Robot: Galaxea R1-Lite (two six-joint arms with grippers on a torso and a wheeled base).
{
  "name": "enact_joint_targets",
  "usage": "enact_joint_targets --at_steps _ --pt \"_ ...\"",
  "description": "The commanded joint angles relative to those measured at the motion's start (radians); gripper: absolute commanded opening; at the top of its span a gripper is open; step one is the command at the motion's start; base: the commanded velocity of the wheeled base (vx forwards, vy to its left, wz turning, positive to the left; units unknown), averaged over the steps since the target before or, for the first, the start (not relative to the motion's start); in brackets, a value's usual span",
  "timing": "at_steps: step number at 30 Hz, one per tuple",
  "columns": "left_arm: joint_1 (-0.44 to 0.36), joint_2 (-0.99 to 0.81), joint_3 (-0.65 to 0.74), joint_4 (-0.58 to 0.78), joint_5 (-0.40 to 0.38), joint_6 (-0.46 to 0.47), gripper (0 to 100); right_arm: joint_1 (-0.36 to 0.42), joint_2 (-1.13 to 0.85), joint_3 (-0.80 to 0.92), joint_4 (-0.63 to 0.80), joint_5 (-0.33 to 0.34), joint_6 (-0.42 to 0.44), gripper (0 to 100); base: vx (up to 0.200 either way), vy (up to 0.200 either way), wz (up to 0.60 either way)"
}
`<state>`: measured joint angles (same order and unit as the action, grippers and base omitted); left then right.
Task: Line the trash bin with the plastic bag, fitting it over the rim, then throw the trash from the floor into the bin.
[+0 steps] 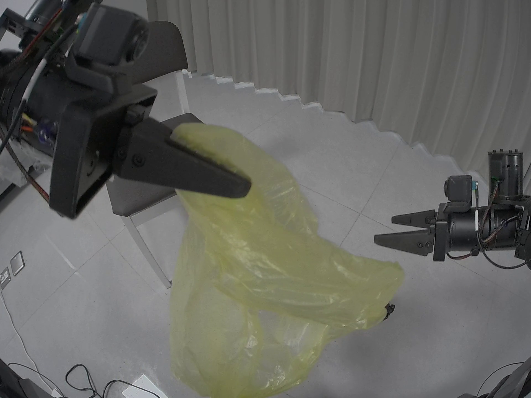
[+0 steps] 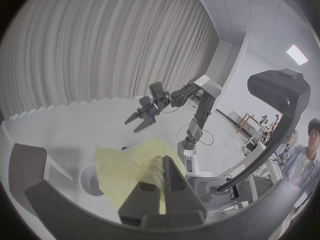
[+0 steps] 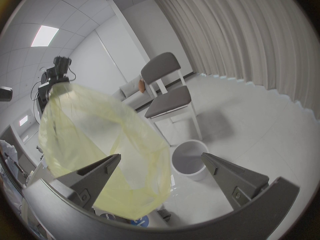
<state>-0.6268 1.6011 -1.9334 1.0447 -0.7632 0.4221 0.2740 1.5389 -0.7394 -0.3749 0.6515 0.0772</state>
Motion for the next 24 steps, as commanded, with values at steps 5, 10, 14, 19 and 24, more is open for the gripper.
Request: enact_joint_targets --at_steps 5,10,14,19,24 --pt "-0.028 0.049 -0.067 0.001 -0.004 -0.003 0 0.073 -0.002 0.084 0.001 0.000 -0.011 100 0.000 0.000 0.00" --pt "-0.054 0.074 -0.067 -0.002 -0.004 -0.003 0 0.073 0.013 0.104 -0.001 -0.001 -0.054 100 0.000 0.000 0.00" --pt "-0.057 0.086 -0.067 0.000 -0.005 -0.006 0 0.070 0.033 0.104 -0.002 -0.004 -0.056 100 0.000 0.000 0.00" --pt "-0.059 0.089 -0.067 0.001 -0.005 -0.008 0 0.067 0.055 0.104 -0.004 -0.007 -0.056 100 0.000 0.000 0.00" --pt "-0.059 0.085 -0.067 0.003 -0.027 -0.009 0 0.063 0.099 0.098 -0.015 -0.012 -0.056 100 0.000 0.000 0.00"
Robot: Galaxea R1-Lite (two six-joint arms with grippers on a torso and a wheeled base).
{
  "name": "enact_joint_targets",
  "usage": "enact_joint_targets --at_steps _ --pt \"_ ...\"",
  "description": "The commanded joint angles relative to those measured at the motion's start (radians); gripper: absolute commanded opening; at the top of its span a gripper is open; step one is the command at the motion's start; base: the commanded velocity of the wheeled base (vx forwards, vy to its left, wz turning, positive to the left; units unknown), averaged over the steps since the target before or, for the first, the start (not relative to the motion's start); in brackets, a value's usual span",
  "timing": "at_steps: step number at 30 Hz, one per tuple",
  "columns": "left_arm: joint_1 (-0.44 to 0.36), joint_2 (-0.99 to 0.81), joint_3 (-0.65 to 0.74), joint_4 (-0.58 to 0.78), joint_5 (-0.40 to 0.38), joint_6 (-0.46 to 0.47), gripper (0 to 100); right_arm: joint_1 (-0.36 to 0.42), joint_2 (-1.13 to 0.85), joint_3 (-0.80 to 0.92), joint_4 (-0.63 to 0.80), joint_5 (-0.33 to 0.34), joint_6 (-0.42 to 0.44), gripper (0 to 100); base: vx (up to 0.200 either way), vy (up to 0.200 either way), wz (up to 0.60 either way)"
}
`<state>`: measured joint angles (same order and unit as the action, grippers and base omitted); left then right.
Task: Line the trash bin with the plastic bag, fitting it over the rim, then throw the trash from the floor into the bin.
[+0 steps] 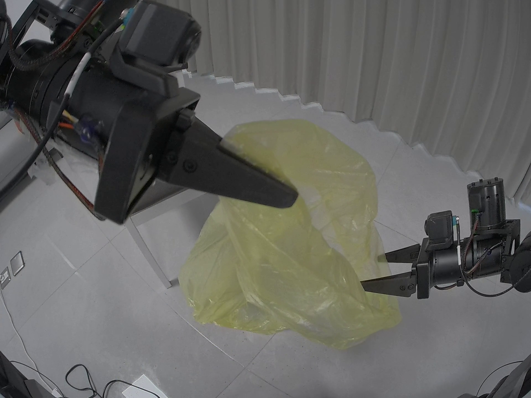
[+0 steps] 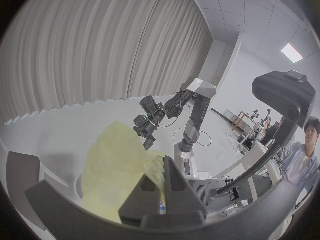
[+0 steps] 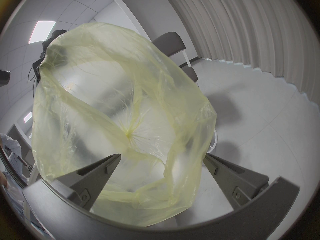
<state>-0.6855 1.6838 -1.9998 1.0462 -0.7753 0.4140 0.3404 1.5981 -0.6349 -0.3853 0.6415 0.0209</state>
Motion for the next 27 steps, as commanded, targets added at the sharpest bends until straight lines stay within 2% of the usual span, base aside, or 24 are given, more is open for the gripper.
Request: enact_joint_targets --at_steps 1,9,10,15,22,23,27 --pt "0.000 0.000 0.000 0.003 -0.022 -0.001 0 -0.003 0.049 -0.009 -0.006 0.000 -0.001 100 0.000 0.000 0.00" --pt "0.000 -0.009 0.000 0.002 -0.027 0.000 0 -0.003 0.080 -0.014 -0.015 -0.002 -0.041 100 0.000 0.000 0.00" --pt "0.000 -0.009 0.000 0.002 -0.027 -0.001 0 -0.003 0.080 -0.012 -0.014 -0.003 -0.048 0 0.000 0.000 0.00" --pt "0.001 -0.015 0.000 0.005 -0.027 -0.001 0 -0.003 0.079 -0.026 -0.014 -0.049 -0.052 0 0.000 0.000 0.00" --pt "0.041 -0.018 0.000 0.012 -0.018 0.002 0 -0.003 0.071 -0.031 -0.012 -0.054 -0.048 0 0.000 0.000 0.00" --pt "0.090 -0.035 0.000 0.002 -0.016 0.002 0 -0.006 0.069 -0.057 -0.012 -0.056 -0.044 0 0.000 0.000 0.00" --pt "0.195 -0.078 0.000 -0.028 0.021 -0.018 0 -0.021 0.079 -0.123 -0.004 -0.056 -0.025 0 0.000 0.000 0.00"
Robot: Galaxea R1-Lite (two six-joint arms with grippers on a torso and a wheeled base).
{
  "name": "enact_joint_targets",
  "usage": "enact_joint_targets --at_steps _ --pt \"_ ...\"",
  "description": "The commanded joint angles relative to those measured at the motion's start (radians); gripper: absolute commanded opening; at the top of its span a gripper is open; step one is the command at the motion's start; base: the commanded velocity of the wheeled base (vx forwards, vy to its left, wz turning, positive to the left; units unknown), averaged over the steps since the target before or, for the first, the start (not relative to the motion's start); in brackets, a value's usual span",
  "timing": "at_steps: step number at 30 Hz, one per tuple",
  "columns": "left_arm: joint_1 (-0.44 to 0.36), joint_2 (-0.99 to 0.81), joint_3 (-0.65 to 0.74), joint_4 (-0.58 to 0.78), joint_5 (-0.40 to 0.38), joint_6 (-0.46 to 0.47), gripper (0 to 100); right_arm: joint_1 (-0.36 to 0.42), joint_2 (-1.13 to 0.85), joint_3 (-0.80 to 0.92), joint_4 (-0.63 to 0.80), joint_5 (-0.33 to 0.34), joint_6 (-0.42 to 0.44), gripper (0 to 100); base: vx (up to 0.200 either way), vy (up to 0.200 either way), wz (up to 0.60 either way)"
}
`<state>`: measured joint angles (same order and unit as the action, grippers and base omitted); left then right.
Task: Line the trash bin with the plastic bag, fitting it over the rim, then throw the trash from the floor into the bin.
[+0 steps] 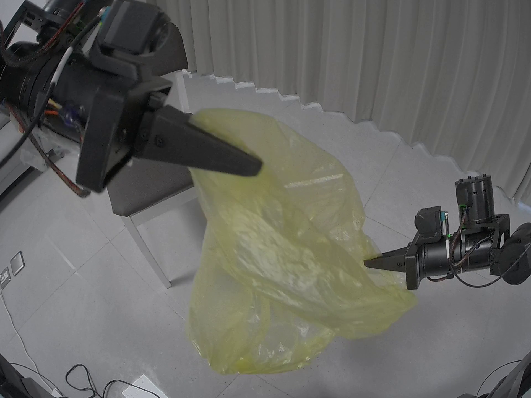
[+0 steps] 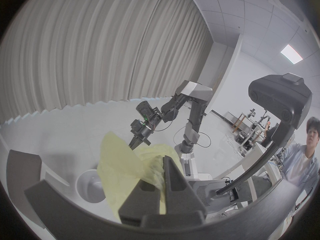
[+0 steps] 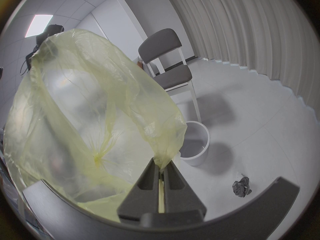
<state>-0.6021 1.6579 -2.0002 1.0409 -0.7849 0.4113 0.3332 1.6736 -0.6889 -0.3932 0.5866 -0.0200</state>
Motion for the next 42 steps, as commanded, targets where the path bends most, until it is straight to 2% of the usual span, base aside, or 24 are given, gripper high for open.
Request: enact_joint_targets --at_steps 1,3,5,7,11,13,16,17,20,24,25,30,37,42 --pt "0.134 -0.067 0.000 -0.025 0.062 -0.029 0 -0.014 0.006 -0.092 0.007 -0.001 0.018 0 0.000 0.000 0.00" --pt "0.166 -0.101 0.081 -0.058 0.147 -0.072 0 -0.011 0.028 -0.132 0.013 -0.001 0.022 0 0.000 0.000 0.00" --pt "0.186 -0.139 0.222 -0.153 0.230 -0.150 0 -0.005 0.060 -0.173 0.014 -0.004 0.022 0 0.000 0.000 0.00" --pt "0.194 -0.168 0.357 -0.300 0.288 -0.224 0 0.007 0.083 -0.198 0.014 -0.014 0.022 0 0.000 0.000 0.00" --pt "0.177 -0.185 0.643 -0.729 0.470 -0.402 0 0.043 0.153 -0.271 0.019 -0.077 0.023 0 0.000 0.000 0.00" --pt "0.156 -0.179 0.747 -0.881 0.539 -0.445 0 0.060 0.187 -0.313 0.030 -0.106 0.023 0 0.000 0.000 0.00" --pt "0.145 -0.158 0.854 -1.004 0.596 -0.465 0 0.086 0.227 -0.379 0.080 -0.137 0.023 0 0.000 0.000 0.00" --pt "0.145 -0.156 0.859 -1.006 0.598 -0.465 0 0.087 0.232 -0.383 0.083 -0.137 0.023 0 0.000 0.000 0.00" --pt "0.154 -0.121 0.954 -1.038 0.674 -0.479 0 0.106 0.290 -0.460 0.145 -0.154 0.022 0 0.000 0.000 0.00" --pt "0.156 -0.084 1.011 -1.111 0.688 -0.536 0 0.118 0.359 -0.520 0.162 -0.188 0.022 0 0.000 0.000 0.00" --pt "0.156 -0.038 1.048 -1.202 0.693 -0.574 0 0.129 0.414 -0.575 0.174 -0.222 0.022 0 0.000 0.000 0.00" --pt "0.170 0.076 1.106 -1.391 0.702 -0.583 0 0.135 0.518 -0.682 0.218 -0.261 0.022 0 0.000 0.000 0.00" --pt "0.217 0.192 1.115 -1.464 0.691 -0.591 0 0.119 0.638 -0.782 0.244 -0.289 0.023 0 0.000 0.000 0.00" --pt "0.223 0.283 1.106 -1.547 0.688 -0.591 0 0.118 0.719 -0.828 0.244 -0.297 0.023 0 0.000 0.000 0.00"
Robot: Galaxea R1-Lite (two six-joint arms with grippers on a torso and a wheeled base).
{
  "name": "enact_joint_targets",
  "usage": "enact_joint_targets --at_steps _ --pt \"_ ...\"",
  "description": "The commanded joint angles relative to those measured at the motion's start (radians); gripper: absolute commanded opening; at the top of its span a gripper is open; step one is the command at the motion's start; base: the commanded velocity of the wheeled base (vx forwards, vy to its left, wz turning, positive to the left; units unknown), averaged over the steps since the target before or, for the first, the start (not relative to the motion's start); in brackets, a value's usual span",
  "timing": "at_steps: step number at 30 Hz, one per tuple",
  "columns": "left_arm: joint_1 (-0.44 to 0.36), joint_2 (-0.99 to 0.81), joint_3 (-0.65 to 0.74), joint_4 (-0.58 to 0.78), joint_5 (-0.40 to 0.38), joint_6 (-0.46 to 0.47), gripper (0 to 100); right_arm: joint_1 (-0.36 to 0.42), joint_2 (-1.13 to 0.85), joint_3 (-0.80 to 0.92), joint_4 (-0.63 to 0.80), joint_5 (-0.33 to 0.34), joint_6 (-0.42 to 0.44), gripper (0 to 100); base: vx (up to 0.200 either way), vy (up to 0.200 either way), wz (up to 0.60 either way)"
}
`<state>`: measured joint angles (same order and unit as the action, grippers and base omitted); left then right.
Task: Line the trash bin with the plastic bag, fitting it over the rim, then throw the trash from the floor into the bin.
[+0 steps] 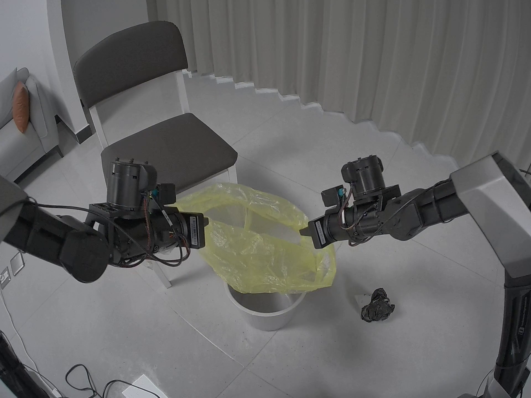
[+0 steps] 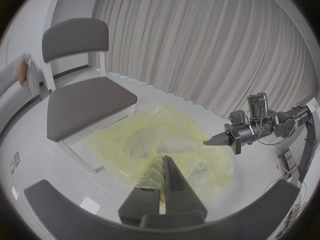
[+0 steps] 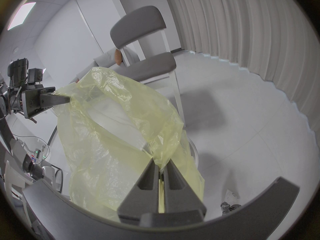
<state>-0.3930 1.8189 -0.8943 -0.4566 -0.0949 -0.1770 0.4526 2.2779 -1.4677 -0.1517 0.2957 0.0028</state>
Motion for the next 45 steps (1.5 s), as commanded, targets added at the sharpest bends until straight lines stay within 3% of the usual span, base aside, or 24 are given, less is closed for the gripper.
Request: enact_joint_targets --at_steps 1,11,16,22,27,42,45 --pt "0.014 0.135 -0.002 -0.073 -0.002 -0.006 0 -0.002 0.132 -0.057 0.001 -0.007 0.000 0 0.000 0.000 0.00" --pt "0.005 0.267 -0.051 -0.217 -0.042 -0.061 0 -0.022 0.230 -0.168 0.035 -0.018 -0.003 0 0.000 0.000 0.00" --pt "-0.023 0.330 -0.166 -0.220 -0.046 -0.121 0 -0.063 0.250 -0.194 0.061 -0.017 -0.004 0 0.000 0.000 0.00" --pt "-0.060 0.421 -0.282 -0.208 -0.052 -0.125 0 -0.129 0.253 -0.181 0.066 -0.009 -0.001 0 0.000 0.000 0.00" --pt "-0.055 0.471 -0.308 -0.206 -0.066 -0.142 0 -0.147 0.250 -0.161 0.064 -0.007 -0.001 0 0.000 0.000 0.00" --pt "0.060 0.454 -0.075 -0.195 -0.072 -0.136 0 -0.017 0.345 -0.209 0.067 -0.029 -0.001 0 0.000 0.000 0.00" --pt "0.059 0.393 -0.005 -0.125 -0.074 -0.136 0 -0.011 0.334 -0.180 0.116 -0.038 -0.012 0 0.000 0.000 0.00"
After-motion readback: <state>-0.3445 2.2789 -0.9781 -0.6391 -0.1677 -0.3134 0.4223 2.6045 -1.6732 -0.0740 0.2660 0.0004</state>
